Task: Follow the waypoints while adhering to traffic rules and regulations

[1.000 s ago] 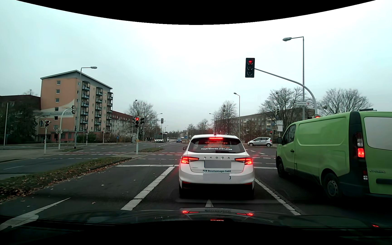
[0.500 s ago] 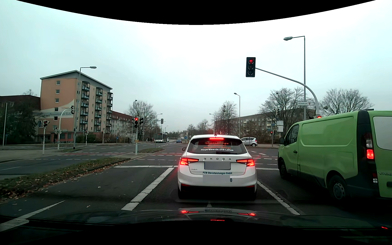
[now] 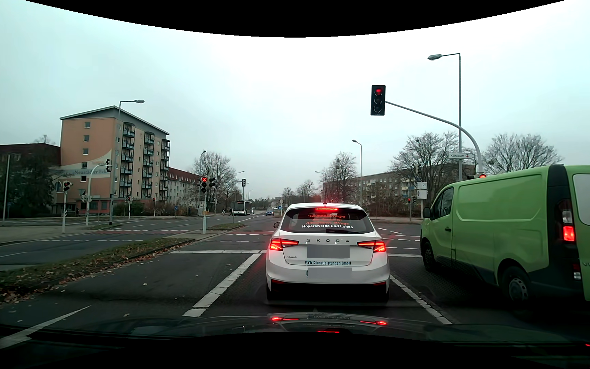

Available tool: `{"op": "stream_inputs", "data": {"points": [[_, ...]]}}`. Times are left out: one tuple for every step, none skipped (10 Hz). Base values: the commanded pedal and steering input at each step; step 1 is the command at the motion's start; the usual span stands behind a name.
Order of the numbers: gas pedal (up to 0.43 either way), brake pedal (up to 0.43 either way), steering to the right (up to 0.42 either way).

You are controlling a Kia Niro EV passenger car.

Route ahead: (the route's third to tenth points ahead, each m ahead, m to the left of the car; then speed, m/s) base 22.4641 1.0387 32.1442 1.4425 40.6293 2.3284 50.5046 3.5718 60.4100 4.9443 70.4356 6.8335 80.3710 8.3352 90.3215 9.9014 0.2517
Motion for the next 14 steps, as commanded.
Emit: {"op": "stream_inputs", "data": {"points": [[0.0, 0.128, -0.004], [0.0, 0.128, -0.005], [0.0, 0.122, -0.005], [0.0, 0.11, -0.004], [0.0, 0.11, -0.004], [0.0, 0.11, -0.004], [0.0, 0.116, -0.005], [0.0, 0.116, -0.004], [0.0, 0.122, -0.005], [0.0, 0.116, -0.005], [0.0, 0.122, -0.005], [0.0, 0.116, -0.005], [0.0, 0.122, -0.004], [0.0, 0.122, -0.005]]}}
